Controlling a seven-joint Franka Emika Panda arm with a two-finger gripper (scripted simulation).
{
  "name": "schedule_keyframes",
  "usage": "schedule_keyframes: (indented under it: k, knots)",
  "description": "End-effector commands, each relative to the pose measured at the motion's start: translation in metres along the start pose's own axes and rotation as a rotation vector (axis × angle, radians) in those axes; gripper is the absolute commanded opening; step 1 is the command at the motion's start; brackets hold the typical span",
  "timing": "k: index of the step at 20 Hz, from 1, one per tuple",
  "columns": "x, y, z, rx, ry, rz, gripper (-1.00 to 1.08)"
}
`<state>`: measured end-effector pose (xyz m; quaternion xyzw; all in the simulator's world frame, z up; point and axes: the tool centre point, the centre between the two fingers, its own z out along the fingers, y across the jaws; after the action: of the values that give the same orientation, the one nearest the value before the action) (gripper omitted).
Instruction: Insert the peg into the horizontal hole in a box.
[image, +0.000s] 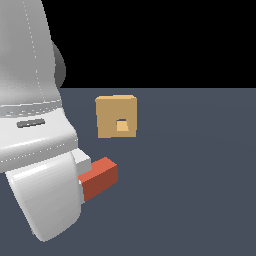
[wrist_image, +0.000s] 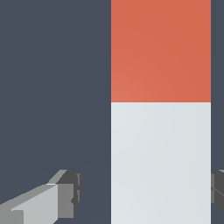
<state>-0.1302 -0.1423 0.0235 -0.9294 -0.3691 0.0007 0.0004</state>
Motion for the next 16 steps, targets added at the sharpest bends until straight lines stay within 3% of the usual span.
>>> schedule_keyframes:
  k: [1, 2, 16]
  knots:
    - [0.0002, 0.0004, 0.0023, -0.001, 0.001, 0.000, 1.00]
    - [0.0002, 0.0004, 0.0023, -0.001, 0.001, 0.000, -1.00]
    - [0.0049, 0.0019, 0.0011, -0.002, 0.001, -0.019, -1.00]
